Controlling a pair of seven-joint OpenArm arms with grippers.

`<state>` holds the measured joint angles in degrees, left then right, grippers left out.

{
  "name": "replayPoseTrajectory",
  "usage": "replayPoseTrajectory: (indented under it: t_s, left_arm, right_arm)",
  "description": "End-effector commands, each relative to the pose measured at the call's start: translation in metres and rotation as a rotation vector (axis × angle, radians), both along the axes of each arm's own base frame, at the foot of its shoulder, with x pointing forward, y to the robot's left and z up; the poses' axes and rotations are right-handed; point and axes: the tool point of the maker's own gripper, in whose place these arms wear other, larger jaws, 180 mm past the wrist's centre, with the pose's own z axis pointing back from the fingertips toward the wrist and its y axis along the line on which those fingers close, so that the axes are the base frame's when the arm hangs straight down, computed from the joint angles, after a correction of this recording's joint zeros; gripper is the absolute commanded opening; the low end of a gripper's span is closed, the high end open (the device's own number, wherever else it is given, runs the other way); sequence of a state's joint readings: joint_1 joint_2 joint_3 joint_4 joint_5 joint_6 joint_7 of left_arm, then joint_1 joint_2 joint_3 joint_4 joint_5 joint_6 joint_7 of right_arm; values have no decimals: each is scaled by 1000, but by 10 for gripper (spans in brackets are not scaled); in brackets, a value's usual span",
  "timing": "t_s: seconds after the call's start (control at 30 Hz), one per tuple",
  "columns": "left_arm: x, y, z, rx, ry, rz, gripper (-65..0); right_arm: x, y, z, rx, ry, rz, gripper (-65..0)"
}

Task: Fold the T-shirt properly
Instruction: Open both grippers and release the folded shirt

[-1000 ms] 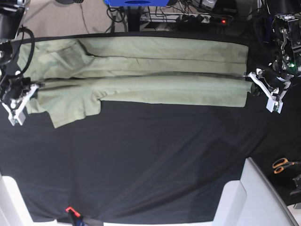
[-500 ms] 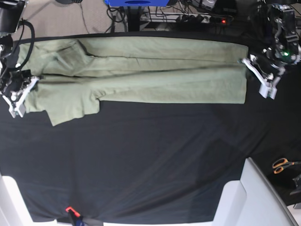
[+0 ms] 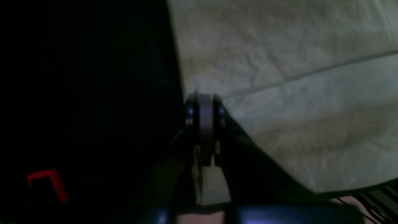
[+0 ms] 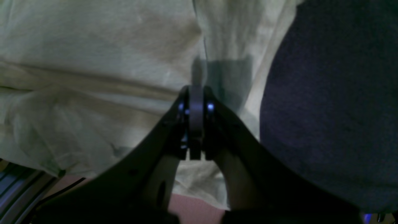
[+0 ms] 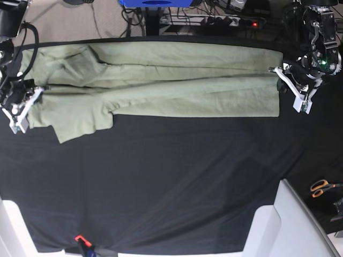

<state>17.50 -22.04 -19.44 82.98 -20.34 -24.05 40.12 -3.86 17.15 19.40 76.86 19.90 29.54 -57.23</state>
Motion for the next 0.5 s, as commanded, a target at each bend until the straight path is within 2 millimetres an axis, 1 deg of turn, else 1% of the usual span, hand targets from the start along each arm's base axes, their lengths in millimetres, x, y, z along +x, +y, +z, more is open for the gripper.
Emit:
replayPoseTrajectory:
  t_s: [0.0,0.17,0.2,0.23,0.27,0.33,0.4,0.47]
  left_arm:
    - [7,5,8,12,-31,-7,-650]
    - [7,5,8,12,-31,-7,-650]
    - [7,6,9,12,-33,-1,-650]
    - [6,6,9,12,-32,1,-650]
    - [4,7,8,13,-29,3,-650]
    - [2,6,8,13,-27,0,-642]
    - [2,5,10,9,-33,0,-477]
    - [3,5,11,9,-36,-2,-362]
  right_arm:
    - [10,-10,11,-24,-33,-1,-648]
    - [9,-9,10,-22,-26,-4,-645]
    - [9,-9,10,-22,-26,-4,-630]
    - [9,-9,10,-22,-27,-4,-600]
    - [10,-9,11,-22,-30,-4,-557]
    - [10,-13,13,-24,-39,-21,-450]
    - [9,-24,17,-25,-53,-63,-338]
    - [11,-29,22,-28,-74,-89,-264]
